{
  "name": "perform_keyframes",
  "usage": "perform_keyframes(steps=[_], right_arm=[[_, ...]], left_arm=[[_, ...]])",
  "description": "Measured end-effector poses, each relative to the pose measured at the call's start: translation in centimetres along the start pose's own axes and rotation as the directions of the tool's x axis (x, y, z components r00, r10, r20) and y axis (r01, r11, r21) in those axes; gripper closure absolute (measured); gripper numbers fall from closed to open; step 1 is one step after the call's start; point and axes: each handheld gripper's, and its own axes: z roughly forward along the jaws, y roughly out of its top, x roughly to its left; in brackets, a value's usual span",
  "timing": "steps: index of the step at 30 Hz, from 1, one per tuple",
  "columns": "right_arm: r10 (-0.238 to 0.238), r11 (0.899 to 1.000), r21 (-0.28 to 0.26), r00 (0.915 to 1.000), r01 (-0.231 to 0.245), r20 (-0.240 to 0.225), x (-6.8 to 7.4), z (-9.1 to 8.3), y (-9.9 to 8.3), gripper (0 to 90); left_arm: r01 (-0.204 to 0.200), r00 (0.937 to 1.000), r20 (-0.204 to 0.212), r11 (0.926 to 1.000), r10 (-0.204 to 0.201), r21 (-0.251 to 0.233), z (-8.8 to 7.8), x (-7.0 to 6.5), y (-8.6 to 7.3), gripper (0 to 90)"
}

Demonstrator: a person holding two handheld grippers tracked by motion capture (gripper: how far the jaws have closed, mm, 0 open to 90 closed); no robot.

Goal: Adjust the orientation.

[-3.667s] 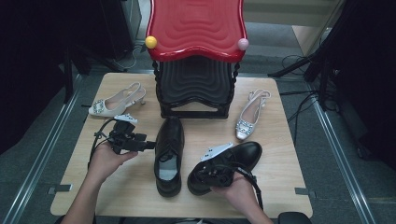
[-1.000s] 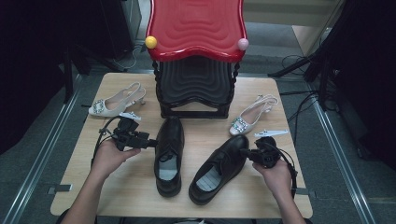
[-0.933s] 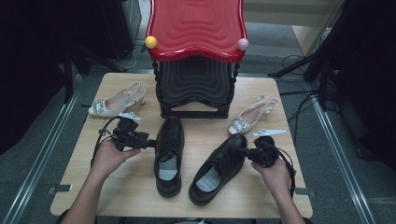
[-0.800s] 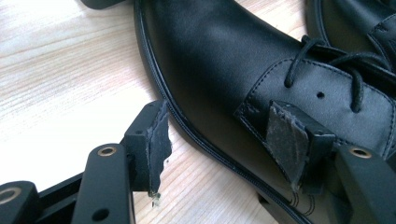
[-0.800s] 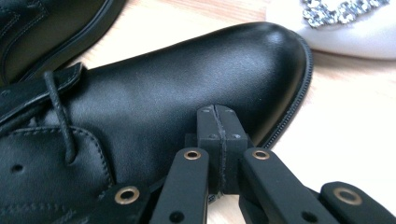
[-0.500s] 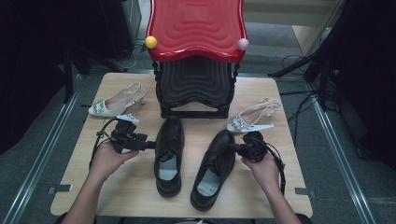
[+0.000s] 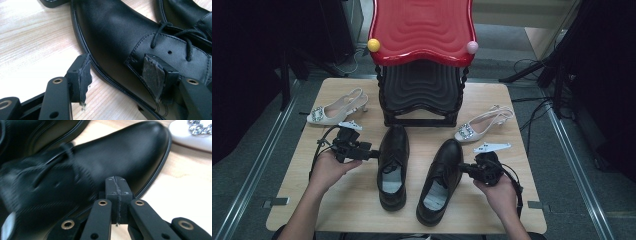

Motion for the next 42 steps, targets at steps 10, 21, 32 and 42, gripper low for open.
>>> perform_keyframes(steps=[10,21,32,42], right_arm=[[-0.031,0.998,0.048,0.9982,0.033,-0.051,2.3,-0.9,-2.4,90.0],[-0.052,0.994,0.095,0.9938,0.061,-0.099,3.2,-0.2,-2.9,90.0],[-0.070,0.993,0.089,0.9915,0.080,-0.110,3.6,0.9,-2.1,90.0],[-0.067,0.994,0.082,0.9920,0.076,-0.107,3.6,1.8,-1.2,90.0]], left_arm=[[-0.003,0.9999,0.012,1.0000,0.003,-0.010,0.2,0.5,1.0,40.0],[-0.006,1.0000,0.008,1.0000,0.006,0.002,0.2,0.4,0.9,40.2],[-0.003,1.0000,0.001,1.0000,0.003,-0.001,-0.2,0.4,0.2,40.3],[0.013,0.9999,-0.008,0.9999,-0.013,-0.008,-0.6,0.4,-0.5,40.4]])
